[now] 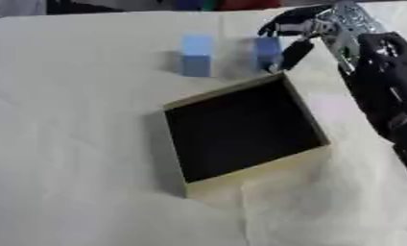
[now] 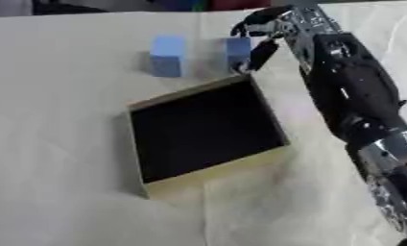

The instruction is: Pick up objects on the table and place them in the box.

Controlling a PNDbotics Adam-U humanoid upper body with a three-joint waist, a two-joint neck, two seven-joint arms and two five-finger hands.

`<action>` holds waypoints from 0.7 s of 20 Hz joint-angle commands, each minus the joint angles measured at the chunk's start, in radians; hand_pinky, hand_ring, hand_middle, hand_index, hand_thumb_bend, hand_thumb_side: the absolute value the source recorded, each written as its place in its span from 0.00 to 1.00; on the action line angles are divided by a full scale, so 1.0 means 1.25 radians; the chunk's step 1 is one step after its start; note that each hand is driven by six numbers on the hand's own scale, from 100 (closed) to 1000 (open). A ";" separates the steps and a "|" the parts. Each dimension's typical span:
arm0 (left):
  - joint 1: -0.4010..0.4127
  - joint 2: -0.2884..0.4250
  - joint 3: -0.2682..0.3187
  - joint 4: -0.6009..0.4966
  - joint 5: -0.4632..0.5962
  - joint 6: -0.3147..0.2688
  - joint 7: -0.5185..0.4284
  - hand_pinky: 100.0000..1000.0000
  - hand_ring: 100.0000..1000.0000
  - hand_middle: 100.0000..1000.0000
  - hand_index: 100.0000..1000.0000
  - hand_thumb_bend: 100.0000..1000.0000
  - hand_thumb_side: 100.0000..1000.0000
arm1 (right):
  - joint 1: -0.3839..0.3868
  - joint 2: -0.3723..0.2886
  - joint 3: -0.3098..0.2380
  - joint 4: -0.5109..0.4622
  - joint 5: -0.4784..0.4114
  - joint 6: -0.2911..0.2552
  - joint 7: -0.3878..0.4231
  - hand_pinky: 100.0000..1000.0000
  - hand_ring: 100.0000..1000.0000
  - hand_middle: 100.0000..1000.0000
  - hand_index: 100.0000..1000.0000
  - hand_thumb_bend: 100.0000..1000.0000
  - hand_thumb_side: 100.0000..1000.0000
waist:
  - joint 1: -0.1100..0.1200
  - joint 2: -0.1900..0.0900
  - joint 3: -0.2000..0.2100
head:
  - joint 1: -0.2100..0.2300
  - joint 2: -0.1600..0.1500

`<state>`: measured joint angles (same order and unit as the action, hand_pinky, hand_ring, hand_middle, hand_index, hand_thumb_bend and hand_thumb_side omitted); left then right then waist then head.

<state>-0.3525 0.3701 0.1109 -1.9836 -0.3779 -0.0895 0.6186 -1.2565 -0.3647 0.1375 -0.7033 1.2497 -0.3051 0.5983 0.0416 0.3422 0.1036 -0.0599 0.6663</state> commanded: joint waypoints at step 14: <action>-0.009 0.012 0.007 -0.013 -0.001 0.000 -0.007 0.74 0.66 0.69 0.87 0.06 0.72 | -0.026 -0.010 0.009 -0.060 -0.068 -0.021 -0.062 0.77 0.66 0.40 0.71 0.00 0.42 | -0.001 -0.024 -0.005 | -0.001 -0.004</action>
<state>-0.3526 0.3698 0.1111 -1.9836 -0.3779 -0.0898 0.6119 -1.2591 -0.3569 0.1485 -0.7463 1.1833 -0.3346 0.5244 0.0408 0.3399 0.0976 -0.0616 0.6663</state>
